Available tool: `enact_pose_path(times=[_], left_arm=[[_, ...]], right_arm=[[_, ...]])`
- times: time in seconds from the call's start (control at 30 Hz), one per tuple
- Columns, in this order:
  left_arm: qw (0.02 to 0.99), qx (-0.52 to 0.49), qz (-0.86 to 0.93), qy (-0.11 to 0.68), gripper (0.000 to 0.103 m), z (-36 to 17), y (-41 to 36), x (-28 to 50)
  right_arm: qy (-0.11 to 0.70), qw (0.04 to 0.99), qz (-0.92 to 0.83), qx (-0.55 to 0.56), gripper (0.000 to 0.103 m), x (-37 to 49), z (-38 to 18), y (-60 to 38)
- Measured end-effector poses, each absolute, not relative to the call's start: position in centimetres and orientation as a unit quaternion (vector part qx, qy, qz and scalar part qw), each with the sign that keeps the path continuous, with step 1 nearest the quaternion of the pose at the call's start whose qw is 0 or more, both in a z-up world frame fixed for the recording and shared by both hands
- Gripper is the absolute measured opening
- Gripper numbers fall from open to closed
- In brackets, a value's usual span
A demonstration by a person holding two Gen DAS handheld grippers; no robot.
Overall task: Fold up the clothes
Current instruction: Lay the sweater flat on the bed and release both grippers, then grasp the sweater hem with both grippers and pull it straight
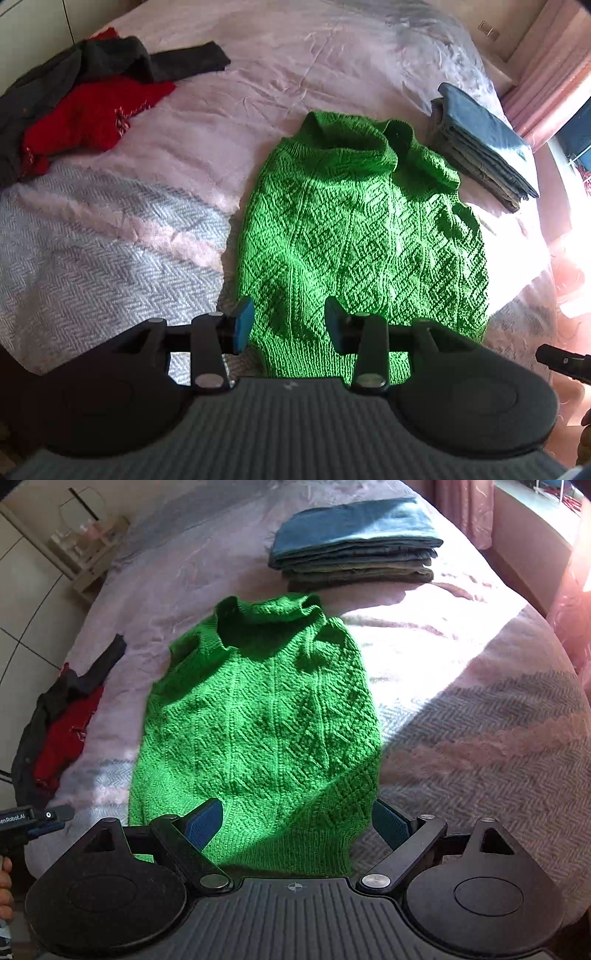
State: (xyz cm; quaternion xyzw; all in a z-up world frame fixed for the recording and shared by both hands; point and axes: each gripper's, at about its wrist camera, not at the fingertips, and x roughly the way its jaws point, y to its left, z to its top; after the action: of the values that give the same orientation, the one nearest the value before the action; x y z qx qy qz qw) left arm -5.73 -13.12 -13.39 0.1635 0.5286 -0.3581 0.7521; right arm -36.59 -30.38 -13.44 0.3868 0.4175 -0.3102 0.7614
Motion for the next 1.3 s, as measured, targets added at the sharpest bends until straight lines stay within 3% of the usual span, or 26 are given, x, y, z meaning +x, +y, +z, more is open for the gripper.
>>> enact_pose_path(times=[0.13,0.77,1.1,1.3], left_arm=[[0.768,0.192,-0.359,0.495,0.042,-11.9,-12.6,-7.5],[0.757,0.242,-0.36,0.489,0.043,-12.2,-11.3,-11.0],[0.74,0.21,-0.35,0.534,0.043,-17.0,-9.4,-7.6],[0.73,0.134,-0.346,0.574,0.042,-21.8,-7.8,-4.2]], right_arm=[[0.434,0.768,-0.306,0.358,0.09,-36.3,-13.1,-29.7],[0.461,0.751,-0.296,0.368,0.09,-38.6,-15.3,-27.1],[0.464,0.73,-0.322,0.385,0.09,-40.8,-18.5,-27.3],[0.447,0.729,-0.326,0.404,0.09,-42.5,-22.4,-28.3]])
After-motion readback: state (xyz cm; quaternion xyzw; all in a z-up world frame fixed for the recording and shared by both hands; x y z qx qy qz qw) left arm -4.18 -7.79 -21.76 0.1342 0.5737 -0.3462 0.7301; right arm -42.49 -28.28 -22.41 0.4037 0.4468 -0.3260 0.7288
